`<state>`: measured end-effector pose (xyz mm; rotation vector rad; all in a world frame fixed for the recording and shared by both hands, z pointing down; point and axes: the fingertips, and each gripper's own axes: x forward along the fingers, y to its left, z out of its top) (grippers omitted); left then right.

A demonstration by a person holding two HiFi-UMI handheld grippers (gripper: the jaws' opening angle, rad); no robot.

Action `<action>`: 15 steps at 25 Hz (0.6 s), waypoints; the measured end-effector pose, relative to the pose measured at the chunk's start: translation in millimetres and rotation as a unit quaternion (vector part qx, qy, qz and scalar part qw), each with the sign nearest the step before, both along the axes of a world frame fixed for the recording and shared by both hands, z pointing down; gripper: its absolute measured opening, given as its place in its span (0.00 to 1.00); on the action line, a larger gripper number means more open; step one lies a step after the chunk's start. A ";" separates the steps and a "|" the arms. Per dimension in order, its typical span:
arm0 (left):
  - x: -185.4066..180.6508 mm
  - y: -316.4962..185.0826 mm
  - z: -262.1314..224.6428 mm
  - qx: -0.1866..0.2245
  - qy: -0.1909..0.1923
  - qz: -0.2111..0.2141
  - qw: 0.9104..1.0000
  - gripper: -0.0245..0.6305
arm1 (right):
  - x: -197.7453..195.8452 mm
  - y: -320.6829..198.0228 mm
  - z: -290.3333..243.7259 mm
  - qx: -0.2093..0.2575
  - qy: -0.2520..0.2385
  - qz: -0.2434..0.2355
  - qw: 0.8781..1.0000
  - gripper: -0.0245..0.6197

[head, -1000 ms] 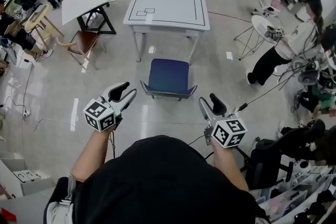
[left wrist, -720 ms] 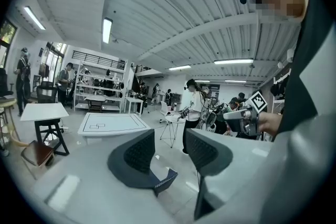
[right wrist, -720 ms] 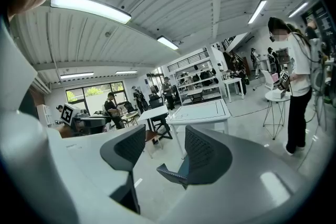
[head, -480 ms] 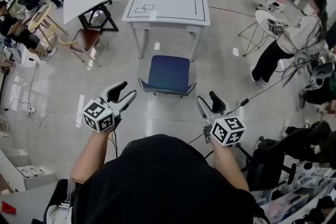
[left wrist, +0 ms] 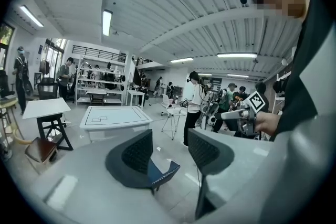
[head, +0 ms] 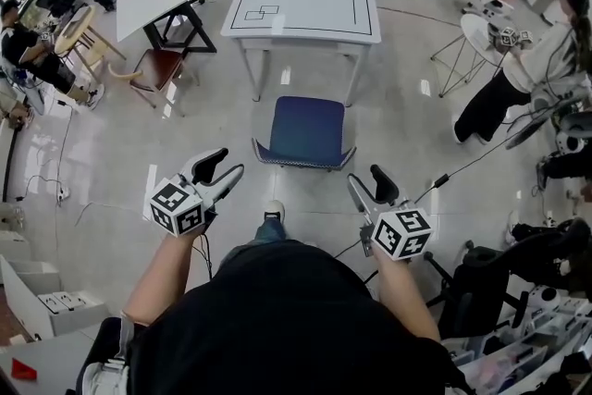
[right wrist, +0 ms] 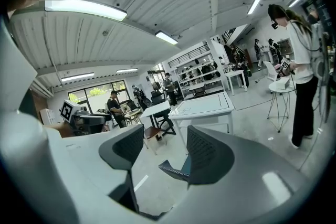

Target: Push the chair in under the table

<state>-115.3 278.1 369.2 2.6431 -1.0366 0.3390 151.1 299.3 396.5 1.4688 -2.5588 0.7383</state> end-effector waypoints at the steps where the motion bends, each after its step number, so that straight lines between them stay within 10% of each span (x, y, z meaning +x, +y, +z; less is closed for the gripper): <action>1: -1.2 -5.1 2.8 -0.002 0.003 0.003 1.000 0.53 | -2.6 -3.1 0.8 -0.001 0.002 0.001 1.000 0.49; 15: -21.0 -125.1 12.7 -0.005 0.041 0.052 0.998 0.54 | -35.9 -97.0 -19.2 -0.001 0.027 0.036 0.999 0.49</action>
